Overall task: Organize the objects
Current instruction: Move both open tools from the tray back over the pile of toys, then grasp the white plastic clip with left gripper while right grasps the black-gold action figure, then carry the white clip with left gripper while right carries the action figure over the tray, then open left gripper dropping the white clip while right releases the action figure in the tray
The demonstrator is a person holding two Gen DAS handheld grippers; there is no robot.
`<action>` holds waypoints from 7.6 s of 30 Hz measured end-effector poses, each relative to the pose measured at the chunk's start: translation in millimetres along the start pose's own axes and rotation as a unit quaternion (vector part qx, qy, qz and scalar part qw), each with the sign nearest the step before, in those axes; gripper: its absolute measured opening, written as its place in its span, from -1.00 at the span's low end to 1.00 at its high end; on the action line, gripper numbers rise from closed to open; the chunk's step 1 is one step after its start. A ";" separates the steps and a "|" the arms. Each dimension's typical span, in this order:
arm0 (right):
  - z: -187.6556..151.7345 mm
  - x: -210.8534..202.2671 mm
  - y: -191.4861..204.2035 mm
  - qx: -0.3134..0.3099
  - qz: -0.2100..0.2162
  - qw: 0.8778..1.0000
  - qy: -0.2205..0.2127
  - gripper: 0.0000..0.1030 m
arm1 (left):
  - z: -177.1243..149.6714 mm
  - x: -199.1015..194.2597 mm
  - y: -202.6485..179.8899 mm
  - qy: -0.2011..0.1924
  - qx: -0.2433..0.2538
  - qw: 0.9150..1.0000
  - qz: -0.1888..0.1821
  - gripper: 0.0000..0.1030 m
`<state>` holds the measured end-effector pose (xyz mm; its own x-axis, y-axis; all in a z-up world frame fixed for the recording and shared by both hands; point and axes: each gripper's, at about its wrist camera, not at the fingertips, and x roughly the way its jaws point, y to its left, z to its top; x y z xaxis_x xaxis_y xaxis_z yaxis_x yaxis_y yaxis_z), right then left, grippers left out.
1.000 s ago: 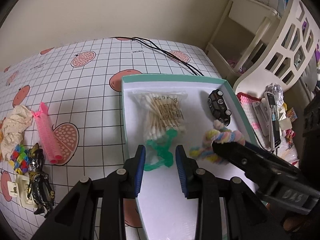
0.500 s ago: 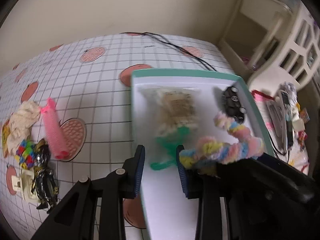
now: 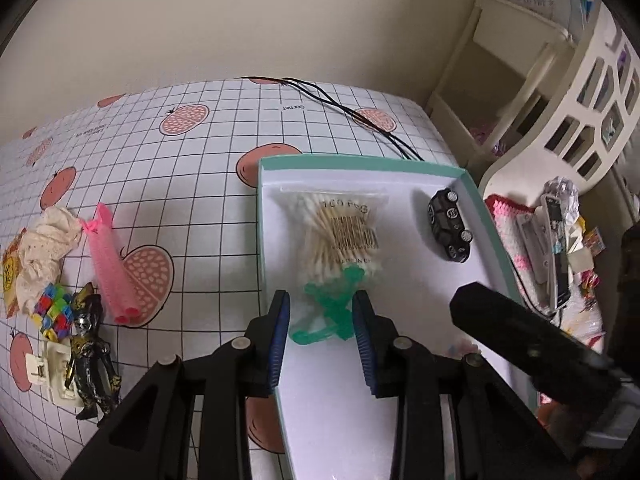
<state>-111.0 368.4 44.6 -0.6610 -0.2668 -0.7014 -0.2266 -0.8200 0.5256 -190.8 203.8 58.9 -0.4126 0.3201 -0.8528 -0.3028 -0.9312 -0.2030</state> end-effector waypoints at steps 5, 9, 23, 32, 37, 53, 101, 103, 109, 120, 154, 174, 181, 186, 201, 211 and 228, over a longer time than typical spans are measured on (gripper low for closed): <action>1.2 -1.8 -1.9 -0.010 -0.036 0.999 -0.011 0.89 | 2.8 -10.0 18.2 -0.009 -0.025 1.000 0.007 -0.19; -0.1 3.6 -2.6 -0.023 -0.071 0.997 -0.003 0.89 | 3.0 -13.6 35.5 -0.014 -0.041 0.999 0.018 0.08; -6.2 12.6 3.5 -0.053 -0.093 0.994 0.007 1.00 | 1.9 -16.8 60.1 -0.022 -0.068 0.997 0.034 0.77; -6.9 12.9 2.7 -0.057 -0.108 0.992 0.003 1.00 | 0.6 -19.0 65.2 -0.031 -0.061 0.997 0.047 1.00; -4.9 8.0 9.3 -0.061 -0.116 0.991 -0.010 1.00 | 2.8 -29.3 69.3 -0.046 -0.059 0.996 0.045 1.00; -23.8 20.9 124.4 -0.170 -0.078 0.982 -0.032 1.00 | 9.6 -99.3 152.7 -0.065 -0.085 0.993 0.057 1.00; -85.3 141.1 190.0 -0.184 -0.094 0.971 0.119 0.50 | -29.6 -52.3 211.0 0.062 -0.137 0.986 0.078 0.45; -84.6 141.0 189.4 -0.181 -0.090 0.972 0.120 0.45 | -29.5 -53.9 210.6 0.061 -0.138 0.986 0.075 0.31; -89.6 145.6 195.8 -0.194 -0.090 0.968 0.130 0.22 | -28.3 -55.7 203.7 0.069 -0.127 0.987 0.075 0.12; -88.9 146.7 192.1 -0.190 -0.078 0.969 0.139 -0.15 | -31.7 -42.9 196.8 0.092 -0.106 0.987 0.082 -0.23; -39.5 73.3 164.8 -0.132 0.006 0.990 0.056 -0.18 | 0.1 -103.7 196.1 -0.010 -0.130 0.990 0.060 -0.32; 5.0 -3.3 44.0 -0.038 -0.040 0.998 -0.020 -0.18 | 7.8 -102.0 87.7 -0.050 -0.064 0.996 -0.023 -0.32; 12.1 -23.4 -12.2 0.016 -0.067 0.997 -0.040 -0.18 | 3.6 -83.0 44.9 -0.039 -0.030 0.998 -0.044 -0.32; 14.0 -31.0 -33.6 0.028 -0.082 0.995 -0.053 -0.18 | -3.6 -63.8 25.0 -0.018 -0.027 0.998 -0.059 -0.32; 6.8 -5.6 -13.9 -0.013 -0.098 0.995 -0.027 -0.18 | -26.1 -19.1 -8.5 0.040 0.012 0.998 -0.042 -0.32; -2.8 12.1 -8.0 -0.043 -0.134 0.990 0.003 -0.17 | -34.5 -0.2 -7.8 0.070 0.011 0.997 -0.035 -0.32; -3.7 17.0 -1.7 -0.059 -0.143 0.988 0.009 -0.16 | -33.1 -2.2 -8.4 0.072 0.018 0.997 -0.037 -0.30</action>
<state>-119.2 363.4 30.0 -0.5698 -0.0244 -0.8214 -0.3165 -0.9160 0.2467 -158.9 205.2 46.6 -0.2615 0.3569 -0.8968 -0.3592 -0.8984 -0.2528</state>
